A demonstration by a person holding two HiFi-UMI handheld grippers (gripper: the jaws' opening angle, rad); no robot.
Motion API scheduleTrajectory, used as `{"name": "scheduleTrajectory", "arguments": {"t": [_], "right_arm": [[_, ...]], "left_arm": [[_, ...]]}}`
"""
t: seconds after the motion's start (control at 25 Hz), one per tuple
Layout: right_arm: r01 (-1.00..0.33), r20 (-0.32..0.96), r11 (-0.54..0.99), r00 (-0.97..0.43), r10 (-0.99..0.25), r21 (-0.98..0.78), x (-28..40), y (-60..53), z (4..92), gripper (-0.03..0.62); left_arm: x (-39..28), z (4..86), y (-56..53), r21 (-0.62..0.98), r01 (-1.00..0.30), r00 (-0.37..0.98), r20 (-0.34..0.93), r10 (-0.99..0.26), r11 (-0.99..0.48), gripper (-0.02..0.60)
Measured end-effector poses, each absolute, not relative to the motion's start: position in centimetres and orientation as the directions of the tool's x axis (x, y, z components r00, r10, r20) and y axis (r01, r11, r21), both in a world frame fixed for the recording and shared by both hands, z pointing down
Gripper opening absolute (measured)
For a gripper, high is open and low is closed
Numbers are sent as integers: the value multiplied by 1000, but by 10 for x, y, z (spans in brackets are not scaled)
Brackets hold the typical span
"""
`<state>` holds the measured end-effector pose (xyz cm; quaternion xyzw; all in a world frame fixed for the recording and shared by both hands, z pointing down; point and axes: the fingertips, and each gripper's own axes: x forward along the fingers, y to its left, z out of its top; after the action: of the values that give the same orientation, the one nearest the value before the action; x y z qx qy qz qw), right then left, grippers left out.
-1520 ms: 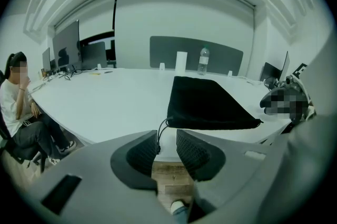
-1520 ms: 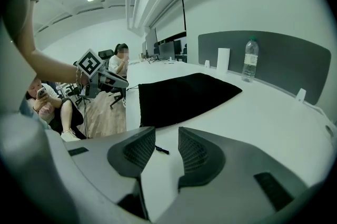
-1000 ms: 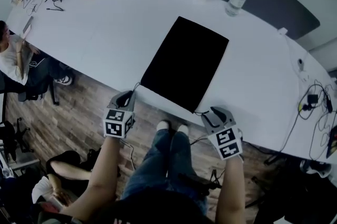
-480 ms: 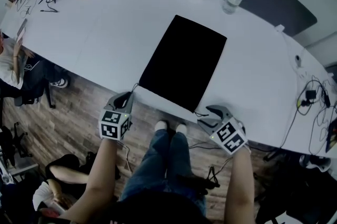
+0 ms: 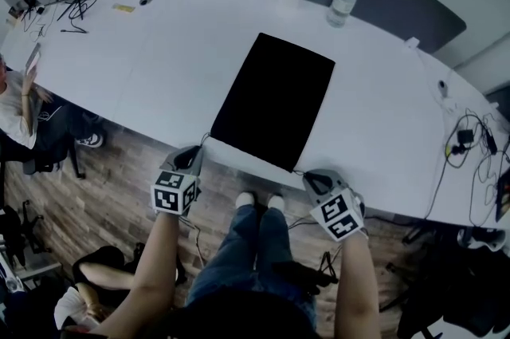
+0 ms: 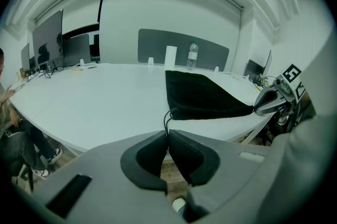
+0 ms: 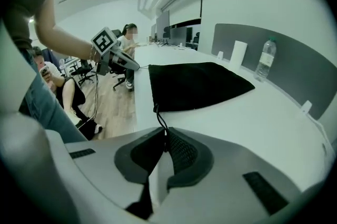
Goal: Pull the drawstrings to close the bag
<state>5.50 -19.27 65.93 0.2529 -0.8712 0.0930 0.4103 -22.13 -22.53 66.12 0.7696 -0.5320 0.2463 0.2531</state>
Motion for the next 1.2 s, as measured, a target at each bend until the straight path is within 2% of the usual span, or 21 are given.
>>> {"name": "scheduleTrajectory", "arguments": {"t": [0.48,0.8,1.2], "right_arm": [[-655,702,751,-498,-509,80,59,-210,611,9],[-763,675,635,-408,-614,117,74,-226,587,9],[-800,611,569,-357,-706,191,92,-247,541,9]], "left_arm": [[-216,620,-239,120,-940,328,577,-748,-319,12],[-229,593,-248,87,-949,301,545,-783,-304,12],[-230,550,-271,30,-946,299,470,-830,-324,12]]}}
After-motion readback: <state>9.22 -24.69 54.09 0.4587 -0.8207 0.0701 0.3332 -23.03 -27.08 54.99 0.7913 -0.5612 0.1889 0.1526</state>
